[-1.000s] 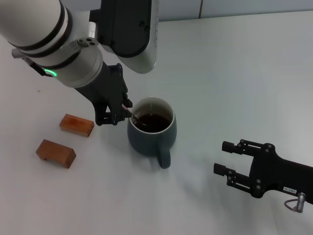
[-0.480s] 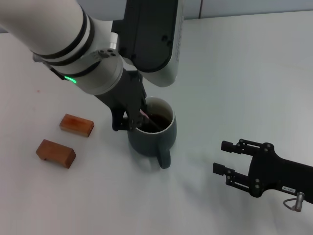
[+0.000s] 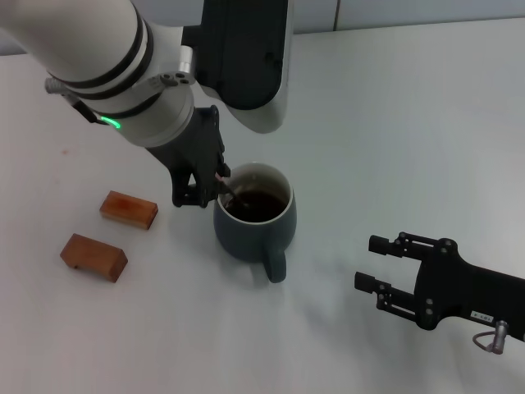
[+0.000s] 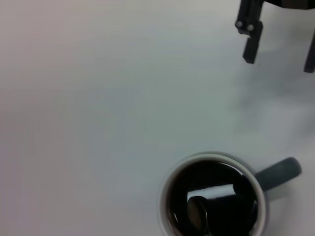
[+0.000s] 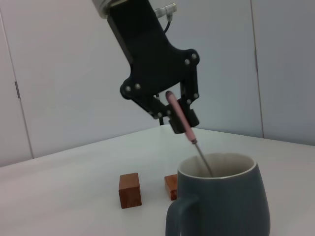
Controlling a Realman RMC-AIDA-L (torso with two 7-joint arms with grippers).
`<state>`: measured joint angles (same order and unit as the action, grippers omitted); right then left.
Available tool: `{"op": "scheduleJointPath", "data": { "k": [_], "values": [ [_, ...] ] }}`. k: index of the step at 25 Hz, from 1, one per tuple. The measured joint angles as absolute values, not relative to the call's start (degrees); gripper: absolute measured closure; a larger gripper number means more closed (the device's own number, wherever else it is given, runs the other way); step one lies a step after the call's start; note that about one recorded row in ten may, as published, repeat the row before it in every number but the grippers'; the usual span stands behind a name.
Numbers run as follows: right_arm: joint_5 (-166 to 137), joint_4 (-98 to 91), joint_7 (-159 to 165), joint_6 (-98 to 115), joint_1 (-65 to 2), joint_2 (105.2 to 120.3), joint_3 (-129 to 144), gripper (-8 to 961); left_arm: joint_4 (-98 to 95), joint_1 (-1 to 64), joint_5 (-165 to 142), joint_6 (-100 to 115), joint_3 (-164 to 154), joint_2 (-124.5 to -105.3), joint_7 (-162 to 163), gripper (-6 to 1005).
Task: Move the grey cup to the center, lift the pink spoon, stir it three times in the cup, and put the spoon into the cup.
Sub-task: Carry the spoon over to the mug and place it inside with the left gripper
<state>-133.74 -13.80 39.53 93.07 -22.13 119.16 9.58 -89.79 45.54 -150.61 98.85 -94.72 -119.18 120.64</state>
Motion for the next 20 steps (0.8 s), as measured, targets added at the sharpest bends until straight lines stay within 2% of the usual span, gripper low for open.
{"op": "scheduleJointPath", "data": {
  "k": [20],
  "values": [
    [-133.75,-13.53,39.67,93.08,-22.33,119.13,9.67,368,-89.88,45.22,-148.12,96.39,-94.84,-119.18,120.67,872]
  ]
}}
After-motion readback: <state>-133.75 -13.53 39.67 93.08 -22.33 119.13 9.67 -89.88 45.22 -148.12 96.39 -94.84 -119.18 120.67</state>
